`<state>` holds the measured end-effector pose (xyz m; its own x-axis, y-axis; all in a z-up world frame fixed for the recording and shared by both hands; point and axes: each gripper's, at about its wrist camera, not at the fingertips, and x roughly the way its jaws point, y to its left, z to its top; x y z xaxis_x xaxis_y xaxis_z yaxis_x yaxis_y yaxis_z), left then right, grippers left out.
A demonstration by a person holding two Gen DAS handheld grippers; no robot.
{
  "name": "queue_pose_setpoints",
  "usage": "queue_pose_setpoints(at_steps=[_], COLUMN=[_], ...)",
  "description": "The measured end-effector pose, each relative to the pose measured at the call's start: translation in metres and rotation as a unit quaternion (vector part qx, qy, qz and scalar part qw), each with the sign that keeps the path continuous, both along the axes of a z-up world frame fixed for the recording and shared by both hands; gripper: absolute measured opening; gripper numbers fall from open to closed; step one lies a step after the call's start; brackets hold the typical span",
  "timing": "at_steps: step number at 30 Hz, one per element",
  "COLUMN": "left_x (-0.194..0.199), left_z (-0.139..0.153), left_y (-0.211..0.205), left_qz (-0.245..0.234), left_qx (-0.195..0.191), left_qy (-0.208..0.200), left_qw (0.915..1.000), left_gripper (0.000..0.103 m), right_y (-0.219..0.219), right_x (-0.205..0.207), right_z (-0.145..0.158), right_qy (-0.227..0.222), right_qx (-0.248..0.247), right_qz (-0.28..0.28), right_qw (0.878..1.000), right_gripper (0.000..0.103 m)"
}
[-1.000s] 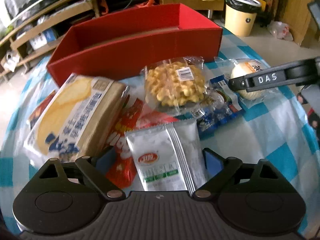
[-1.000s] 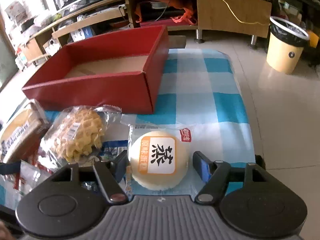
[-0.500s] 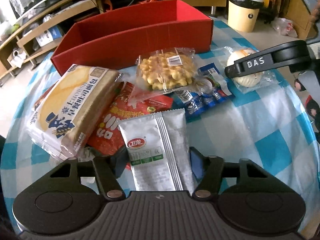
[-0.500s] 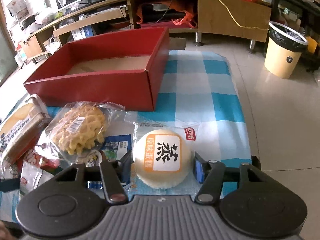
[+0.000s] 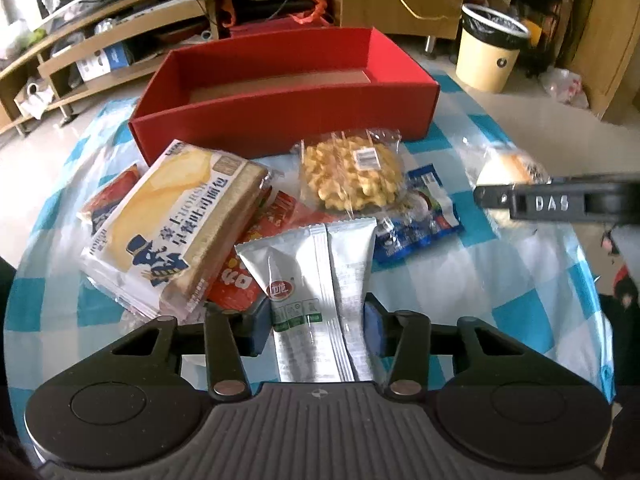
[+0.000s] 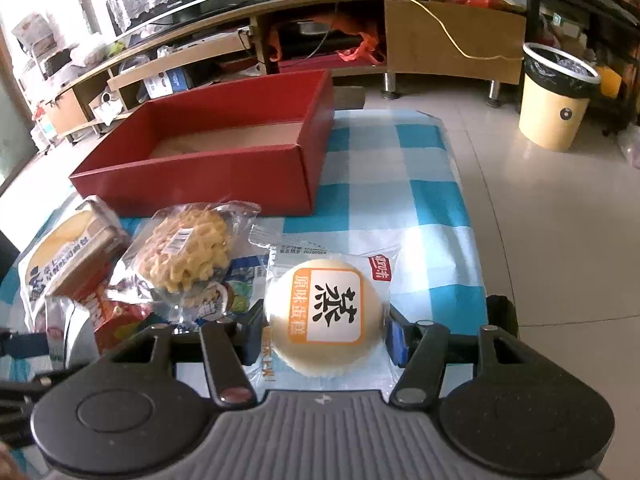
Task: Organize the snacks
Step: 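Carry the sachet and bun into the red box and open both tools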
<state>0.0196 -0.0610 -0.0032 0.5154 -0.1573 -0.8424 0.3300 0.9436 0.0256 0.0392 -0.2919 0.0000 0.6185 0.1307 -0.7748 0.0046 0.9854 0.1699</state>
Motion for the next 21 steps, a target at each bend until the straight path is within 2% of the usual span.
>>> queue_pose_setpoints(at_steps=[9, 21], left_x=[0.006, 0.038], left_z=[0.02, 0.042], left_y=[0.007, 0.003], left_qz=[0.002, 0.002], left_qx=[-0.028, -0.045], left_qy=[-0.025, -0.058], left_qw=[0.9993, 0.9973], left_gripper=[0.05, 0.049], right_y=[0.007, 0.009], right_x=[-0.009, -0.006], right_z=[0.005, 0.022], right_qy=[-0.017, -0.048], right_qx=[0.018, 0.036], right_qz=[-0.001, -0.008], right_qw=[1.0, 0.998], right_gripper=[0.054, 0.054])
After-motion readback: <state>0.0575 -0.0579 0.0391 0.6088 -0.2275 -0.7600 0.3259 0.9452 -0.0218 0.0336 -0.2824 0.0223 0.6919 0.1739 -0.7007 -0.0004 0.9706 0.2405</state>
